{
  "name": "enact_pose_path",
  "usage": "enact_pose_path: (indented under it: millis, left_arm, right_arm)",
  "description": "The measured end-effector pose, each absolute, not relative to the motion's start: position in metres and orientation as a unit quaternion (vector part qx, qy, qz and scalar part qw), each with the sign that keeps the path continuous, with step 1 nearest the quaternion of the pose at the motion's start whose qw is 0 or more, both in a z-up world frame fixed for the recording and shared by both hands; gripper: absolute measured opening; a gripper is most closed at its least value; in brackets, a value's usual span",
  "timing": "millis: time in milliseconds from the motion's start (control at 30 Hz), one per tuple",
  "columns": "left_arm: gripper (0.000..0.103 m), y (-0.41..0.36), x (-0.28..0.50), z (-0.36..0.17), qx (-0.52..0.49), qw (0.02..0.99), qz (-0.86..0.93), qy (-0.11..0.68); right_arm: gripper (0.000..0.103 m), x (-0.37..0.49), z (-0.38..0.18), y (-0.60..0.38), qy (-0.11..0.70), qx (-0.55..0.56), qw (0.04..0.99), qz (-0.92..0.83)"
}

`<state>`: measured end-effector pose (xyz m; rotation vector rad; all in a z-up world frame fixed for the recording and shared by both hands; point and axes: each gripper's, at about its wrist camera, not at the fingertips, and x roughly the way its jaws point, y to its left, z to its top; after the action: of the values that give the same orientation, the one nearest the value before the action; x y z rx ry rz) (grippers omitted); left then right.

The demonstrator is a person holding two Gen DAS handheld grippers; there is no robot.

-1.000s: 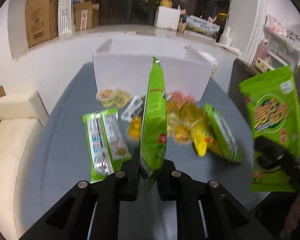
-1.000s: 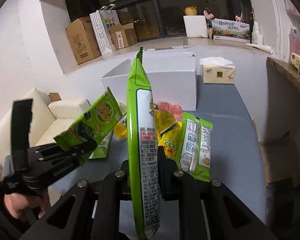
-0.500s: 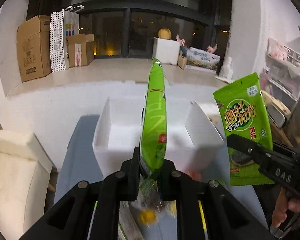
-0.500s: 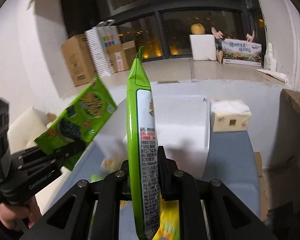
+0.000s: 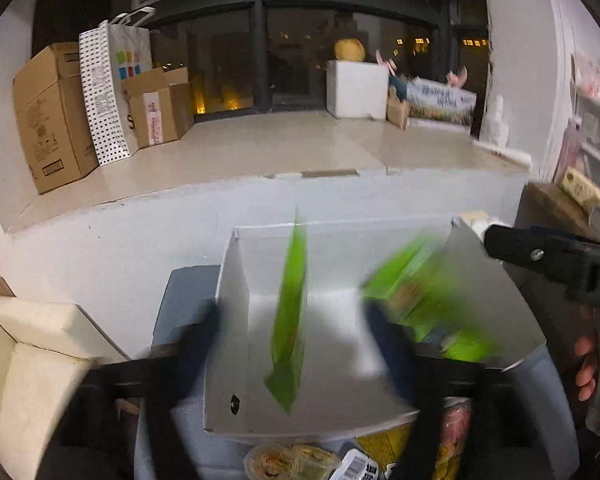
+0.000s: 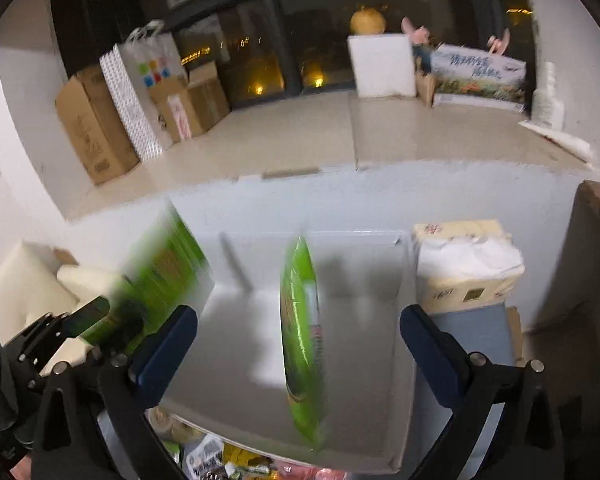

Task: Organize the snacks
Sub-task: 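Carry green packets in both tools into the white box and release, then grasp the long green snack packet with the right tool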

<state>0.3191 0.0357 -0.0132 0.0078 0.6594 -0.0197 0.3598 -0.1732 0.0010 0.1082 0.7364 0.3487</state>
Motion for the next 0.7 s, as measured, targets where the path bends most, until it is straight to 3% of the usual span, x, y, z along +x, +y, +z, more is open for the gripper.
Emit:
enact_pose_path:
  millis: [200,567,700]
  left_arm:
    - [0.103,0.051,0.310,-0.008,-0.038,0.941,-0.022,0.336]
    - [0.103,0.037,0.208,0.011,-0.013,0.957,-0.039,0.289]
    - [0.103,0.034,0.160,0.007,-0.027,0.956,-0.055,0.287]
  right_arm:
    - [0.103,0.336,0.015,-0.185,0.330,0.035,0.929,0.163]
    - [0.103,0.233,0.033,-0.207,0.282,0.013,0.940,0.190]
    - [0.103,0.191,0.024,-0.227,0.300,0.037,0.932,0.201]
